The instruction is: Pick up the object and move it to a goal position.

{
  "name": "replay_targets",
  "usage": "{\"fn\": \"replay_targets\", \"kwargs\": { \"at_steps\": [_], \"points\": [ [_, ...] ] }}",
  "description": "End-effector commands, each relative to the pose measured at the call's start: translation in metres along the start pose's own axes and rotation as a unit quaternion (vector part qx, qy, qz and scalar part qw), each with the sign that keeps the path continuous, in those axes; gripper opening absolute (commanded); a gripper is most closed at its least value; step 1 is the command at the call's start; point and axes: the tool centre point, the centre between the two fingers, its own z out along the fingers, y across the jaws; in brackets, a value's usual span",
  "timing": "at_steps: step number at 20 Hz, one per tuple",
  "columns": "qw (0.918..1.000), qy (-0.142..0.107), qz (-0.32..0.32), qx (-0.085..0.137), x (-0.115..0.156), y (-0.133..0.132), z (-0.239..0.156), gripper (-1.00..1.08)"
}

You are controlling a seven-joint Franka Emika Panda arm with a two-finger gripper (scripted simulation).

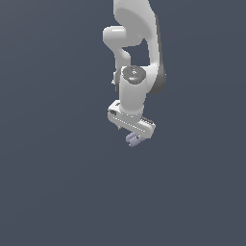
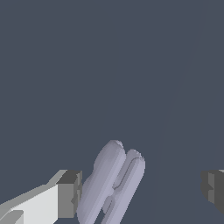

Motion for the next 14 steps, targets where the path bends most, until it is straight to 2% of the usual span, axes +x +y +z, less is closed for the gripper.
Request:
{"fn": "replay_targets", "kwargs": {
  "at_steps": [1,7,14],
  "points": [
    [0.9996,-0.002,0.030,0.000,-0.008,-0.004,0.007,1.00],
    [0.9950,-0.005,0.100,0.000,-0.026,-0.011,0.023,1.00],
    [0.9852,-0.008,0.171,-0.001,-0.045,-0.017,0.039,1.00]
  ]
}}
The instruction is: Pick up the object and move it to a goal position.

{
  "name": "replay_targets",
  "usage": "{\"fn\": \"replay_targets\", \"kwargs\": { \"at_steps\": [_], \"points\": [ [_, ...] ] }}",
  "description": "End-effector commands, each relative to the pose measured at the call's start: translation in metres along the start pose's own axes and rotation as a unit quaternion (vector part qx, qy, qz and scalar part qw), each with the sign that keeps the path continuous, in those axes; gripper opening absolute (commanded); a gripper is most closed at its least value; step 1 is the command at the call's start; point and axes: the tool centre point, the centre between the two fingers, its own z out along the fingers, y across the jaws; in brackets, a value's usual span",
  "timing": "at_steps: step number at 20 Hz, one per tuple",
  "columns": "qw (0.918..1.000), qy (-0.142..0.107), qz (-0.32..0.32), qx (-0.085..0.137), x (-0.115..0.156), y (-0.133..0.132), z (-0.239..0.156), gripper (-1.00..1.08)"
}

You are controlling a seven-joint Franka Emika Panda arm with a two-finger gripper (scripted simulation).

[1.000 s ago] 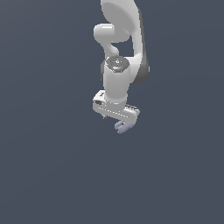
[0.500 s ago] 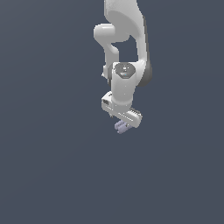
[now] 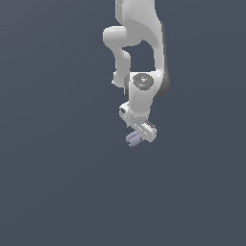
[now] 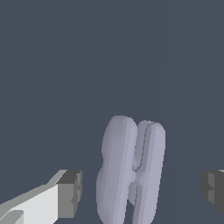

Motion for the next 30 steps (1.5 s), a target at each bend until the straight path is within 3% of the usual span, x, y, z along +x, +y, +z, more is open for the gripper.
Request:
{"fn": "replay_targets", "kwargs": {
  "at_steps": [1,9,18,30],
  "points": [
    [0.9997,-0.001,0.023,0.000,-0.006,0.000,0.005,1.00],
    [0.9978,-0.002,0.067,-0.002,-0.018,0.001,0.014,1.00],
    [0.9974,-0.002,0.072,-0.002,-0.020,0.001,0.019,1.00],
    [0.9972,-0.002,0.074,-0.002,-0.020,0.002,0.064,1.00]
  ]
}}
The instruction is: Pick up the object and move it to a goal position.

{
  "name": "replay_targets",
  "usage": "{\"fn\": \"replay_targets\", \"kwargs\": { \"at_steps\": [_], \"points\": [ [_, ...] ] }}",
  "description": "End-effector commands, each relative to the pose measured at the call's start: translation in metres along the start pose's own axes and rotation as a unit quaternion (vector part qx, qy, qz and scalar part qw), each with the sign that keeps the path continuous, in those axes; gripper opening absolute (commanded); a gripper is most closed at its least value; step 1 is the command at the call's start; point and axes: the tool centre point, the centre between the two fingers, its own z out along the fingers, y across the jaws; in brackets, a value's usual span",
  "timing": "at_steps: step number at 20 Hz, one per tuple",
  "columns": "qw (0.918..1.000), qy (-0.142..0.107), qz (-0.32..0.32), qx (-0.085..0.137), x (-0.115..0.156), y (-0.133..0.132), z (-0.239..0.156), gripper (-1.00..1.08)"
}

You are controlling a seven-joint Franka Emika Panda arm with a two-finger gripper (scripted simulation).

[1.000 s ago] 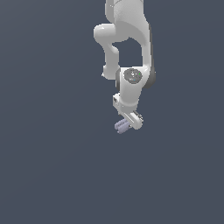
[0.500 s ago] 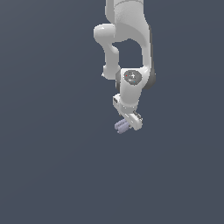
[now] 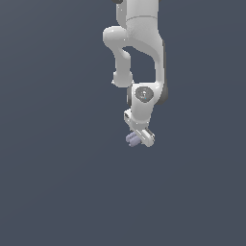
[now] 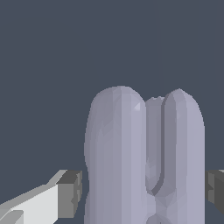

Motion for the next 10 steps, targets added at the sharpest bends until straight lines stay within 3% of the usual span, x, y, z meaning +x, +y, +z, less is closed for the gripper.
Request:
{"fn": "replay_targets", "kwargs": {
  "at_steps": [1,3,4,10],
  "points": [
    [1.0000,0.000,0.000,0.001,0.0004,-0.0006,0.0053,1.00],
    [1.0000,0.000,0.000,0.001,0.0004,-0.0008,0.0063,1.00],
    [1.0000,0.000,0.000,0.001,0.0004,-0.0008,0.0063,-1.00],
    [1.0000,0.000,0.000,0.001,0.0004,-0.0008,0.0063,-1.00]
  ]
}}
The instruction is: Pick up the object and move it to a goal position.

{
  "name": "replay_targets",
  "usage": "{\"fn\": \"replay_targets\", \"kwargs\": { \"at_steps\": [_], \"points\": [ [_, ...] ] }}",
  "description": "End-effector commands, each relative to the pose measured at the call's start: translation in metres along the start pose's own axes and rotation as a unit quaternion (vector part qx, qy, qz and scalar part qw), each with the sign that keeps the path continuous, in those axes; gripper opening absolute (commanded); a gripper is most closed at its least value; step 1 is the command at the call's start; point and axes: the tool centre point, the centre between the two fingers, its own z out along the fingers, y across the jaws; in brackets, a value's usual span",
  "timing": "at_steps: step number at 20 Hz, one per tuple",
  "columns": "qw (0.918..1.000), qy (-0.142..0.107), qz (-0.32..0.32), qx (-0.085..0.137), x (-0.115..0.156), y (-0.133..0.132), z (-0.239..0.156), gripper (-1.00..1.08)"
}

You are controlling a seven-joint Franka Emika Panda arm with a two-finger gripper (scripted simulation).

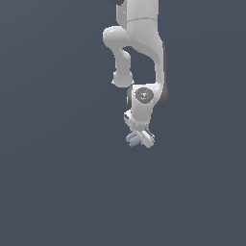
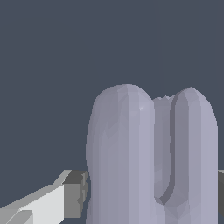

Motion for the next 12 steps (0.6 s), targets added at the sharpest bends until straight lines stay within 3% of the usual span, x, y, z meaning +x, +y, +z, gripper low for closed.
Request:
{"fn": "replay_targets", "kwargs": {
  "at_steps": [1,7,12],
  "points": [
    [1.0000,0.000,0.000,-0.001,0.000,0.001,0.001,-1.00],
    [1.0000,0.000,0.000,0.000,0.003,0.001,-0.001,-1.00],
    [1.0000,0.000,0.000,0.000,0.024,0.006,-0.009,-1.00]
  ]
}}
